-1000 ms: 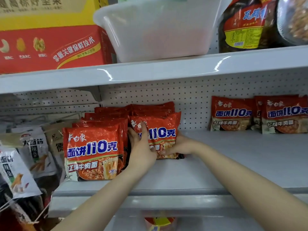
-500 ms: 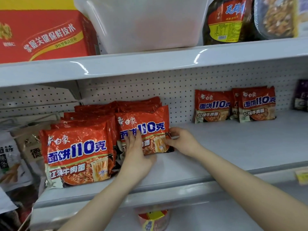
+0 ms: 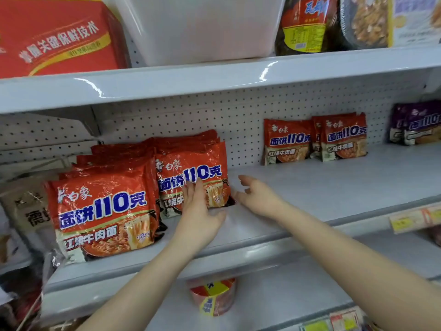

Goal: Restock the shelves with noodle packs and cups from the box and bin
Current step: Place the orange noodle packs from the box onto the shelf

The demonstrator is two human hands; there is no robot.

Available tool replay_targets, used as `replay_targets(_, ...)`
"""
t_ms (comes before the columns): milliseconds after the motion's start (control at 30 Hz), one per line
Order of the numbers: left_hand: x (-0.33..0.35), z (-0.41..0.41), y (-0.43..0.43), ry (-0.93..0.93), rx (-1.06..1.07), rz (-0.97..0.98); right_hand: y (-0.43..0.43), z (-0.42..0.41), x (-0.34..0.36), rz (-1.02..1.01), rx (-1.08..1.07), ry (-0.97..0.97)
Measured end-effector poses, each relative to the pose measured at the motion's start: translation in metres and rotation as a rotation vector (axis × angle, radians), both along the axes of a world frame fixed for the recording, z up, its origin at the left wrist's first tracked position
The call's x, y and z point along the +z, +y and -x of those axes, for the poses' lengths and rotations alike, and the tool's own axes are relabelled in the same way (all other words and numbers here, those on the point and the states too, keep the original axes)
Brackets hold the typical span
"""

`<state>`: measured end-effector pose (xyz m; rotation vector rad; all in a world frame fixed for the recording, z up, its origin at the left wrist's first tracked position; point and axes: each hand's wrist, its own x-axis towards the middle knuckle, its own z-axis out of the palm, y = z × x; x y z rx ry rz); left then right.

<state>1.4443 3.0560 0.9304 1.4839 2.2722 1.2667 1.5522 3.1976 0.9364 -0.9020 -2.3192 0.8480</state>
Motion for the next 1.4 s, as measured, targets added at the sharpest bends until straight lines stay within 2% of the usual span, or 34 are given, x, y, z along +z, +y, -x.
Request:
replay_targets(167,0.005,-0.052,0.012,-0.071,-0.124,-0.126,0.001,-0.077,0.003,-0.089,-0.127,-0.023)
replay_targets(333,0.003,-0.126,0.036,-0.105,-0.314,-0.155,-0.012,-0.184,0.003,-0.197,-0.284,-0.062)
replay_targets(467,-0.013,-0.203,0.051,-0.079,-0.479,-0.051,-0.034,-0.286,-0.006,-0.195,-0.409,-0.105)
replay_targets(667,-0.057,-0.336,0.058,-0.044,-0.713,0.224,-0.106,-0.447,-0.042,-0.029,-0.66,-0.237)
replay_targets(867,-0.104,-0.46,0.057,-0.042,-0.945,0.337,-0.173,-0.581,-0.078,0.113,-0.941,-0.343)
replay_targets(1100,-0.11,-0.529,0.108,0.08,-1.053,0.412,-0.171,-0.65,-0.105,0.249,-1.035,-0.353)
replay_targets(1400,-0.143,-0.583,0.229,0.042,-1.112,0.532,-0.07,-0.688,-0.134,0.303,-1.058,-0.342)
